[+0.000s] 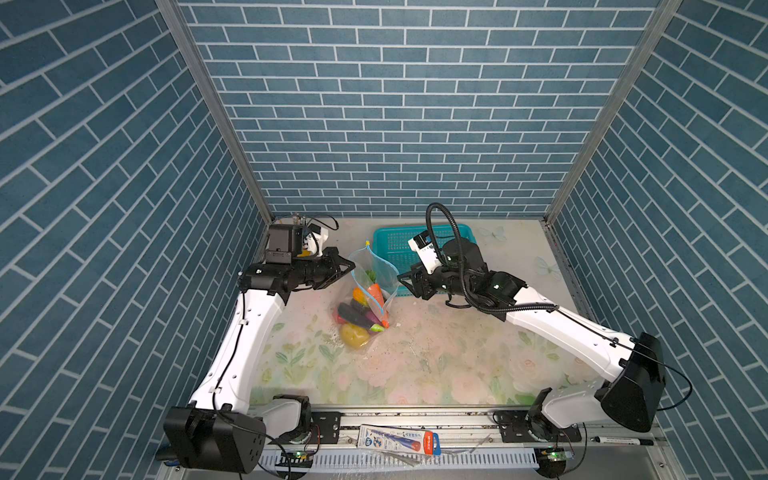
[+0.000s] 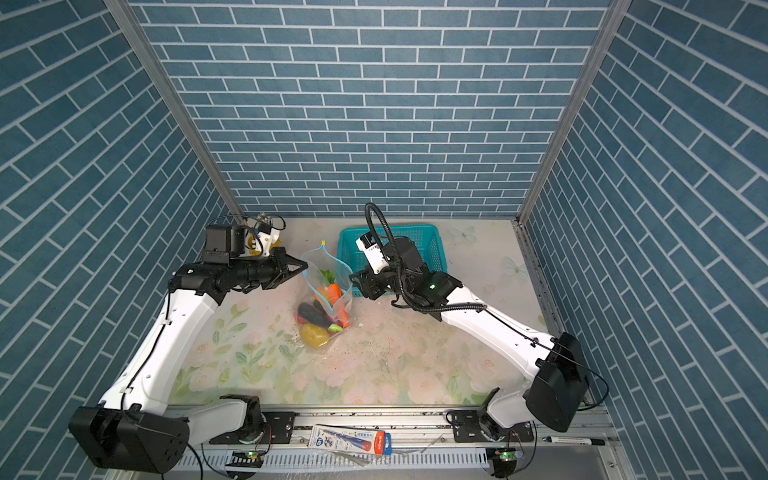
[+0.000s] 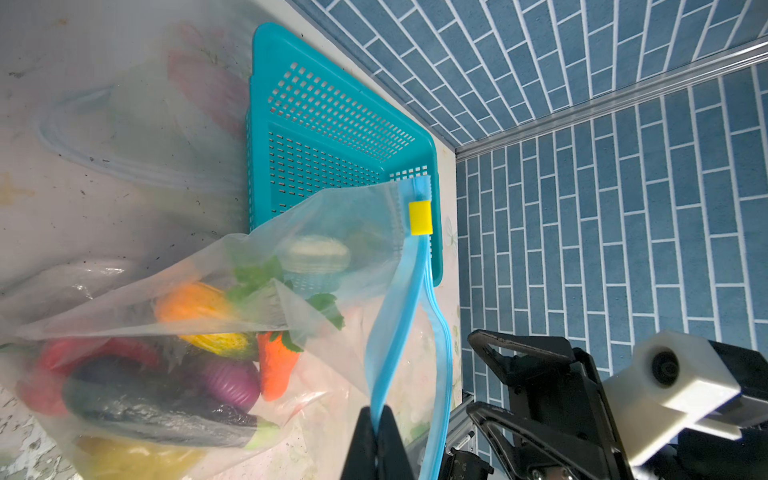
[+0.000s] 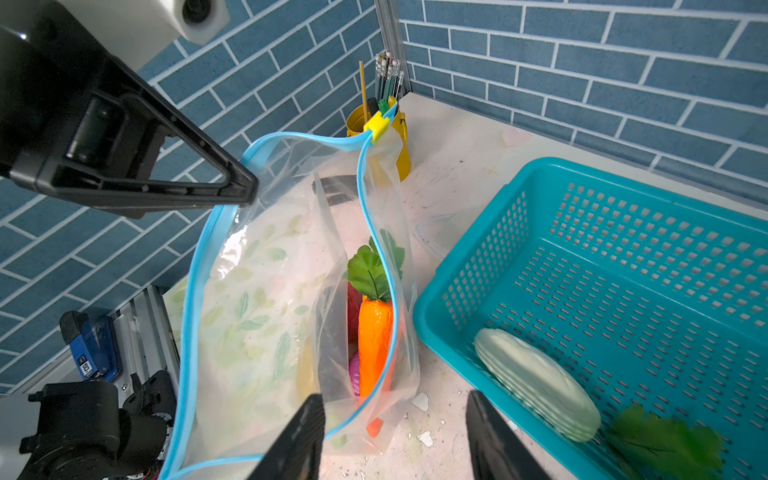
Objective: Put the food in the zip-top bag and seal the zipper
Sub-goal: 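Raise the open right gripper from the bag and move over the basket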
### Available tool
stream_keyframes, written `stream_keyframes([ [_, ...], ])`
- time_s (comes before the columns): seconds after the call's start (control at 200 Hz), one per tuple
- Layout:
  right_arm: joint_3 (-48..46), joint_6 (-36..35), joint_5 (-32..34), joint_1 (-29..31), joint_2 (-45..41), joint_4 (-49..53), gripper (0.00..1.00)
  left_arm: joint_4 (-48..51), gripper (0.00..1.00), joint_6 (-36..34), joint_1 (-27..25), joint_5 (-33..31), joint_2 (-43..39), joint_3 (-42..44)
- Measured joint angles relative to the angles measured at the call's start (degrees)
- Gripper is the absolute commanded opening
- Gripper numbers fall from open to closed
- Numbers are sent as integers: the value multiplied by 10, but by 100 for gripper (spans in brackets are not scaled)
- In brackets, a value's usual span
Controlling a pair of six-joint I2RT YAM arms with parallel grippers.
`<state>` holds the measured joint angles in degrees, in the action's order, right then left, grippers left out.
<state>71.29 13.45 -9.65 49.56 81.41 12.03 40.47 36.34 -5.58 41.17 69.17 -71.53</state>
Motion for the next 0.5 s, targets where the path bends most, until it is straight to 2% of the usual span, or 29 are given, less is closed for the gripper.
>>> stream_keyframes([
  [0.5, 0, 0, 5, -3, -8, 1, 56, 0, 0, -1, 0, 0, 2, 0],
])
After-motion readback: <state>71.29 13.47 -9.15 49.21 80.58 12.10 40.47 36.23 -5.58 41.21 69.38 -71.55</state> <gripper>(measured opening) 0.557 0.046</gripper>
